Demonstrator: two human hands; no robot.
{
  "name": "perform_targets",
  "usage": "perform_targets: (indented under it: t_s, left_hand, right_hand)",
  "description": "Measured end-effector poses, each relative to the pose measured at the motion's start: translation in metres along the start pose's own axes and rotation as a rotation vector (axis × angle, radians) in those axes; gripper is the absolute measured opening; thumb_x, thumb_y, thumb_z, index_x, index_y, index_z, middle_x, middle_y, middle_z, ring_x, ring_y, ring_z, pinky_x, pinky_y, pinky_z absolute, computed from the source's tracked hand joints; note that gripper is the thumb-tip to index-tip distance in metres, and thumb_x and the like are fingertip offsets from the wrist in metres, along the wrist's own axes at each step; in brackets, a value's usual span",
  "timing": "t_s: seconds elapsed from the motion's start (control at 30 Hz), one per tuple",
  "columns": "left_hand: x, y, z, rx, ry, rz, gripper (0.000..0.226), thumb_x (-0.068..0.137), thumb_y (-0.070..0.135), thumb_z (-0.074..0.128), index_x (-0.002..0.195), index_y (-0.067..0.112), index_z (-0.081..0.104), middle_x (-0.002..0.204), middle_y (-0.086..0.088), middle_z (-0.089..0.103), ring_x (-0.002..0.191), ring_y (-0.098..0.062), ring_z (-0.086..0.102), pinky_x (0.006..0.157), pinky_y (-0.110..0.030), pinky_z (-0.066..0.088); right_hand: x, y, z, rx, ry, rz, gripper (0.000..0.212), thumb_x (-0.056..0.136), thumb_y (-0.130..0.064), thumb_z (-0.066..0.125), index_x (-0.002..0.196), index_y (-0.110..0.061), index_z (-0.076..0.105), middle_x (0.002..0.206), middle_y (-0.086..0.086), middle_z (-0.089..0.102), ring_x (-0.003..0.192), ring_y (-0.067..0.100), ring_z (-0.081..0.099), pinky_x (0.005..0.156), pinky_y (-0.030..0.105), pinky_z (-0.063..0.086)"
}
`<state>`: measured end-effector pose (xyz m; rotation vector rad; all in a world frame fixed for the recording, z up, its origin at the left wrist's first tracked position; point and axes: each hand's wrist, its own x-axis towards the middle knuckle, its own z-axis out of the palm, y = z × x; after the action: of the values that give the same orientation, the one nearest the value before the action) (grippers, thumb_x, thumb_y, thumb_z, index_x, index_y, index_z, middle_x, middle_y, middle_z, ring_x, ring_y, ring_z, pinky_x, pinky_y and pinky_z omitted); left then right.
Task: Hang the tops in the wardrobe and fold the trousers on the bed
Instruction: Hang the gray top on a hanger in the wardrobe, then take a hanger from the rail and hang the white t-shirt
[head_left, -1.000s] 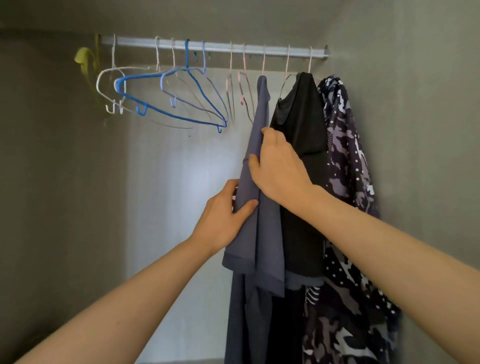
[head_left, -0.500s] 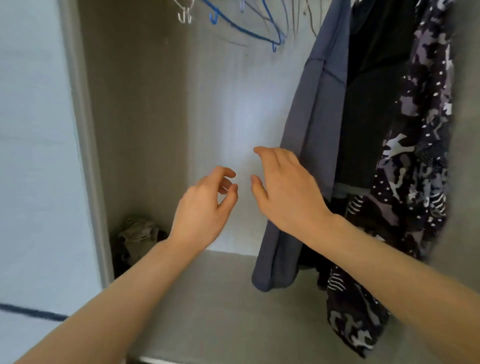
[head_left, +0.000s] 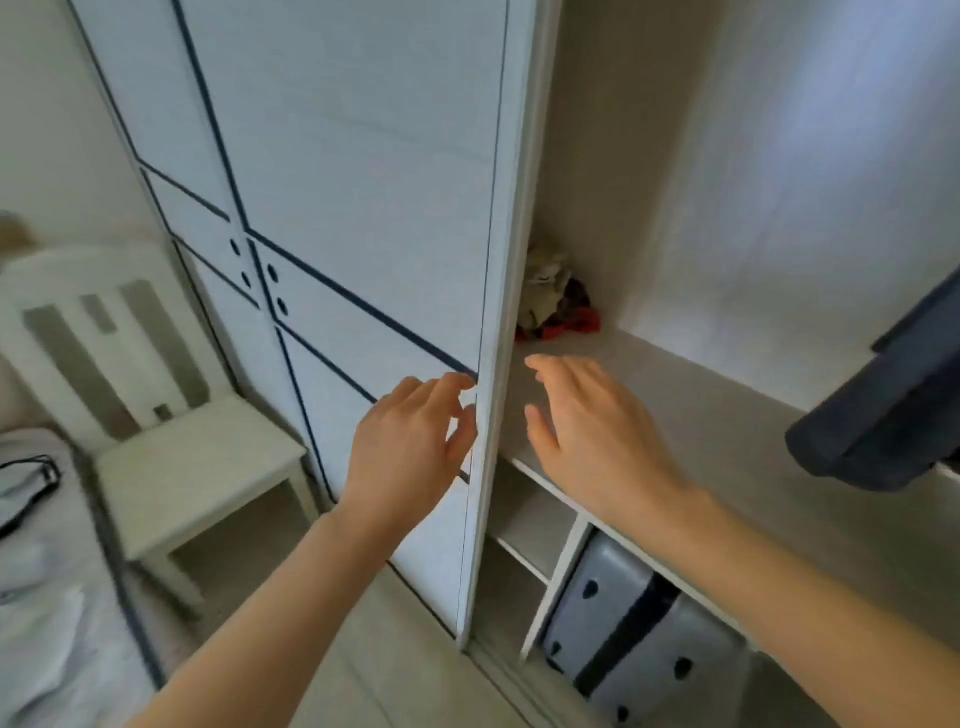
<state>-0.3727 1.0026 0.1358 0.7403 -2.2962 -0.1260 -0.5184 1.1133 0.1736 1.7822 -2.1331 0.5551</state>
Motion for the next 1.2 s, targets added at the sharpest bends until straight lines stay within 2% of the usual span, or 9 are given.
perform_targets:
  t_s: [0.1,0.23,0.33,0.57,0.63,0.73,0.9,1.07,1.2]
  left_hand:
    - [-0.038,-0.019,0.003,0.042,-0.018,-0.199,0.025,0.097,0.027,0.057,0.118,0.017,0.065,0.087,0.007,0.068,0.083,-0.017,0.063,0.067,-0.028,0.047]
    - [-0.088,-0.035,0.014,0.088,-0.031,-0.488,0.024,0.098,0.028,0.055,0.119,0.020,0.063,0.083,0.014,0.050,0.084,-0.017,0.059,0.066,-0.027,0.041]
    - [-0.125,-0.043,0.025,0.139,-0.072,-0.648,0.021,0.098,0.026,0.053,0.116,0.020,0.063,0.082,0.009,0.058,0.080,-0.017,0.058,0.062,-0.031,0.047]
    - [-0.207,-0.069,0.041,0.249,-0.168,-0.933,0.018,0.095,0.020,0.055,0.110,0.014,0.064,0.082,0.004,0.067,0.080,-0.021,0.059,0.060,-0.032,0.044]
    - [-0.222,-0.078,0.038,0.290,-0.173,-1.027,0.017,0.095,0.019,0.054,0.107,0.013,0.064,0.080,0.003,0.066,0.077,-0.020,0.056,0.059,-0.030,0.039]
    - [-0.239,-0.100,0.030,0.316,-0.176,-1.145,0.017,0.095,0.019,0.054,0.108,0.013,0.064,0.080,0.001,0.067,0.076,-0.020,0.056,0.059,-0.034,0.044]
    - [-0.259,-0.167,0.017,0.349,-0.186,-1.283,0.017,0.096,0.019,0.052,0.105,0.011,0.063,0.081,-0.001,0.068,0.083,-0.024,0.058,0.066,-0.043,0.050]
    - [-0.274,-0.250,0.001,0.352,-0.216,-1.356,0.023,0.096,0.019,0.051,0.114,0.012,0.063,0.095,-0.001,0.070,0.093,-0.025,0.060,0.072,-0.040,0.048]
    - [-0.278,-0.313,-0.014,0.348,-0.244,-1.378,0.023,0.097,0.019,0.049,0.116,0.012,0.061,0.100,-0.001,0.069,0.095,-0.024,0.060,0.066,-0.034,0.041]
  right_hand:
    - [-0.003,-0.012,0.040,0.109,-0.088,-0.059,0.041,0.095,-0.019,0.054,0.133,-0.004,0.050,0.117,0.012,0.062,0.110,0.028,0.057,0.076,0.040,0.054]
    - [-0.008,-0.029,0.088,0.236,-0.219,-0.114,0.042,0.099,-0.022,0.047,0.138,-0.008,0.045,0.126,0.008,0.057,0.117,0.025,0.051,0.085,0.038,0.050]
    - [-0.014,-0.042,0.124,0.284,-0.310,-0.183,0.038,0.099,-0.021,0.046,0.135,-0.009,0.047,0.122,0.007,0.058,0.116,0.024,0.051,0.079,0.032,0.046]
    - [-0.022,-0.072,0.200,0.303,-0.530,-0.398,0.036,0.098,-0.017,0.047,0.133,-0.008,0.048,0.121,0.007,0.059,0.109,0.023,0.053,0.074,0.024,0.038]
    - [-0.019,-0.086,0.219,0.323,-0.581,-0.443,0.035,0.097,-0.015,0.047,0.131,-0.008,0.050,0.119,0.008,0.060,0.106,0.024,0.054,0.074,0.027,0.045]
    - [-0.008,-0.112,0.246,0.346,-0.645,-0.493,0.032,0.096,-0.013,0.046,0.126,-0.007,0.052,0.116,0.008,0.061,0.105,0.026,0.056,0.078,0.037,0.051]
    - [0.025,-0.172,0.296,0.309,-0.710,-0.599,0.025,0.096,-0.013,0.044,0.119,-0.007,0.053,0.112,0.007,0.062,0.103,0.026,0.055,0.080,0.040,0.051]
    - [0.069,-0.239,0.346,0.288,-0.760,-0.676,0.026,0.097,-0.014,0.044,0.120,-0.007,0.053,0.113,0.008,0.062,0.104,0.026,0.055,0.078,0.038,0.050]
    - [0.106,-0.286,0.384,0.247,-0.792,-0.703,0.025,0.098,-0.016,0.044,0.119,-0.007,0.053,0.111,0.008,0.062,0.103,0.025,0.055,0.080,0.040,0.052]
